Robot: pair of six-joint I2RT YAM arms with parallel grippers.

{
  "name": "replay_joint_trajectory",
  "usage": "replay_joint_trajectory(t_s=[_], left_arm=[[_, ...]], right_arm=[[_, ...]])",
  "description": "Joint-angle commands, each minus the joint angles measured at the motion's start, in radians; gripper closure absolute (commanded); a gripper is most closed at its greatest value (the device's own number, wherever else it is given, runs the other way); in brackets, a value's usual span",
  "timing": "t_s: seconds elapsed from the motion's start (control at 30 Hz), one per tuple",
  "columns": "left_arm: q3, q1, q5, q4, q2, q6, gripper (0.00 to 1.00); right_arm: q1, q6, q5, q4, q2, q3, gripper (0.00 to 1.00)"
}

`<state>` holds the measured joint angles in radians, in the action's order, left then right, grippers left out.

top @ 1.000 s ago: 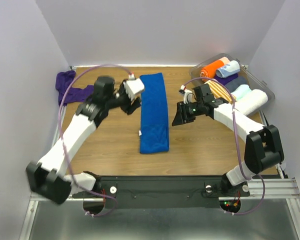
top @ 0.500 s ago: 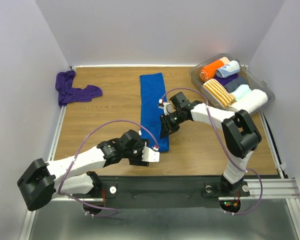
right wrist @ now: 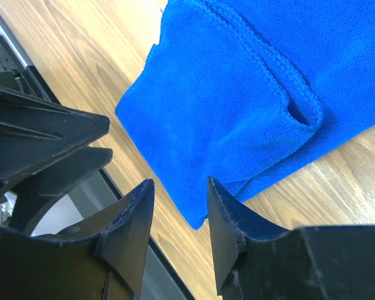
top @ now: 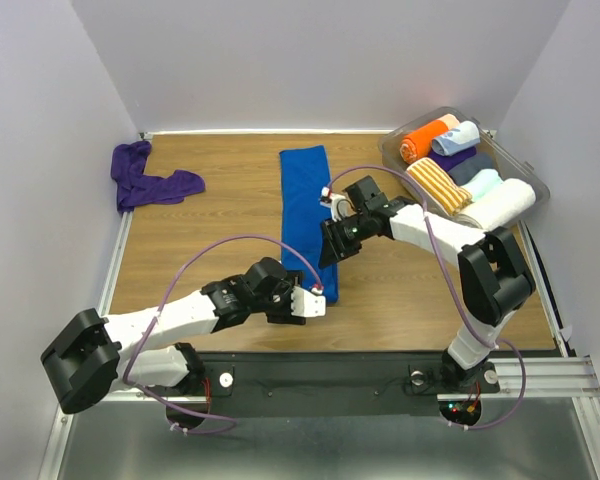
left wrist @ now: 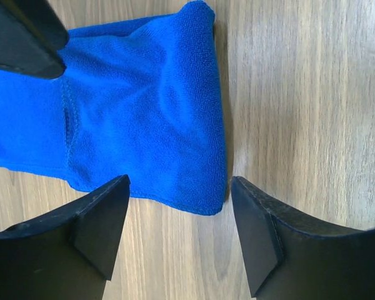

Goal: Roll the towels
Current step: Roll the towel

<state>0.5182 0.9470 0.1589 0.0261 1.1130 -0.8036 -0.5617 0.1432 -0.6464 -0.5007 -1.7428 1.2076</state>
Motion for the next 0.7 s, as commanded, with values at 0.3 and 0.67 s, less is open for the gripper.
replay_joint_trajectory(t_s=[0.3, 0.67], left_arm=[[0.019, 0.047, -0.019, -0.109, 0.143, -0.009, 0.22], [0.037, 0.058, -0.018, -0.092, 0.16, -0.003, 0.77]], right_arm=[[0.003, 0.001, -0.11, 0.017, -0.116, -0.036, 0.6], [0.029, -0.071, -0.131, 0.01, -0.109, -0.053, 0.55]])
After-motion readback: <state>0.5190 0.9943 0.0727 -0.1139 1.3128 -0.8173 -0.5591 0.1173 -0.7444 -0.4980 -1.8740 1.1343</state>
